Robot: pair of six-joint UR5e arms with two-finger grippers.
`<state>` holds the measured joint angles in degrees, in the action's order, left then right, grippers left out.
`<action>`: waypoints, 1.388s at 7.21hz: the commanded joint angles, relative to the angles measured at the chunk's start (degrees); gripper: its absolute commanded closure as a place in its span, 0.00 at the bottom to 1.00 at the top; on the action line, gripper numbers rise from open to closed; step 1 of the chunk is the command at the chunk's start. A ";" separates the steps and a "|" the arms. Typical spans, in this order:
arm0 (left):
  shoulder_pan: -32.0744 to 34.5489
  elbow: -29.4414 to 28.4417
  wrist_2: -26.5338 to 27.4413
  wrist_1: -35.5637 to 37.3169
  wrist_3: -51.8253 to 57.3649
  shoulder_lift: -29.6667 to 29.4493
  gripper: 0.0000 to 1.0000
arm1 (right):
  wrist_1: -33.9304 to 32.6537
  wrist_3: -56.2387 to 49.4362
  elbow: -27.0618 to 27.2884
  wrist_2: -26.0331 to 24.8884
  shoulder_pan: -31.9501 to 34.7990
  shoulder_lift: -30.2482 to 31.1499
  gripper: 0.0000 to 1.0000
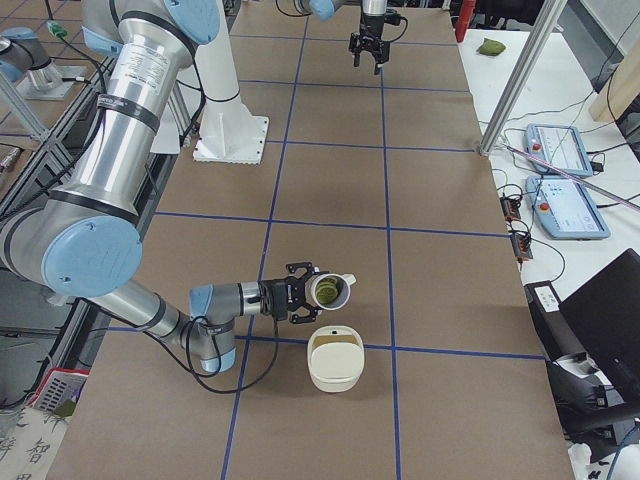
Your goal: Left arm hands cup to right arm to dump lemon
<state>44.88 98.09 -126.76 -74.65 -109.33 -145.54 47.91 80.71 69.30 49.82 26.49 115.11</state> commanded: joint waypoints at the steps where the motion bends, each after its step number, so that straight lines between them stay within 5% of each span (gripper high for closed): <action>1: 0.03 0.00 0.11 0.03 0.00 -0.01 0.00 | 2.70 11.97 -1.62 0.72 0.06 0.20 0.87; 6: 0.12 0.08 0.46 0.11 0.09 -0.01 0.00 | 6.76 28.58 -5.58 4.05 4.35 -0.85 0.80; 10: 0.21 0.52 0.46 0.20 0.17 -0.09 0.00 | 6.67 31.32 -5.76 5.99 8.22 -4.01 0.77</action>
<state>45.08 98.43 -126.30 -74.48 -109.21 -145.62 54.59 110.08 63.62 55.72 33.81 112.08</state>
